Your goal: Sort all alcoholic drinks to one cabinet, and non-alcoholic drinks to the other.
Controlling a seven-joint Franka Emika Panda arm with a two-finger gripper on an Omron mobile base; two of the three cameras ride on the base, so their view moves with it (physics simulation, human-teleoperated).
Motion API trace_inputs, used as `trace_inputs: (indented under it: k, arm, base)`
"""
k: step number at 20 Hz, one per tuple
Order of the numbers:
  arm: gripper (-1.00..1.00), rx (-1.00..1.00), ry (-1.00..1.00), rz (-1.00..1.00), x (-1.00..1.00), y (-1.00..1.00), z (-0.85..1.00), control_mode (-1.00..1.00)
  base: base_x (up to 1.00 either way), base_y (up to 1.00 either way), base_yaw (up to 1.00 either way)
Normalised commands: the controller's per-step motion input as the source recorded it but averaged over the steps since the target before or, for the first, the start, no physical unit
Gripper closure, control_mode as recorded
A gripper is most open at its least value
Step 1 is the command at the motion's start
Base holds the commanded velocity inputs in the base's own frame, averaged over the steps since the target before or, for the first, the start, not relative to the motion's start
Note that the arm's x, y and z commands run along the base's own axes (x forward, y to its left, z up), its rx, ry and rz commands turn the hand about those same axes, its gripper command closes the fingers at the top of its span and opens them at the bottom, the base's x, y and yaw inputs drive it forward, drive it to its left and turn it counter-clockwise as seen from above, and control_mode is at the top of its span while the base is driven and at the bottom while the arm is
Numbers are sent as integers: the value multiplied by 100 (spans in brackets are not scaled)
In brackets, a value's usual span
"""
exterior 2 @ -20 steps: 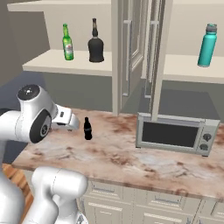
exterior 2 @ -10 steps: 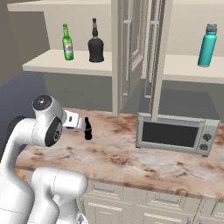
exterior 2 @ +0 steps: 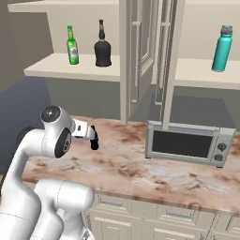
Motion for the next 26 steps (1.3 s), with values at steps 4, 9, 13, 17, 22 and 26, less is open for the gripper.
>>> trace_inputs:
  k: [4, 9, 13, 17, 22, 26]
  arm:
    - [-100, 0, 0, 0, 28, 0, -6, -100]
    - [-100, 0, 0, 0, 30, 0, -18, -100]
    - [-100, 0, 0, 0, 27, 0, -20, -100]
    - [-100, 0, 0, 0, 20, 0, -18, -100]
    - [-100, 0, 0, 0, 15, 0, -18, -100]
    - [-100, 0, 0, 0, 15, 0, -16, -100]
  base:
    - [0, 0, 0]
    - [0, 0, 0]
    - [0, 0, 0]
    - [0, 0, 0]
    - [0, 0, 0]
    - [0, 0, 0]
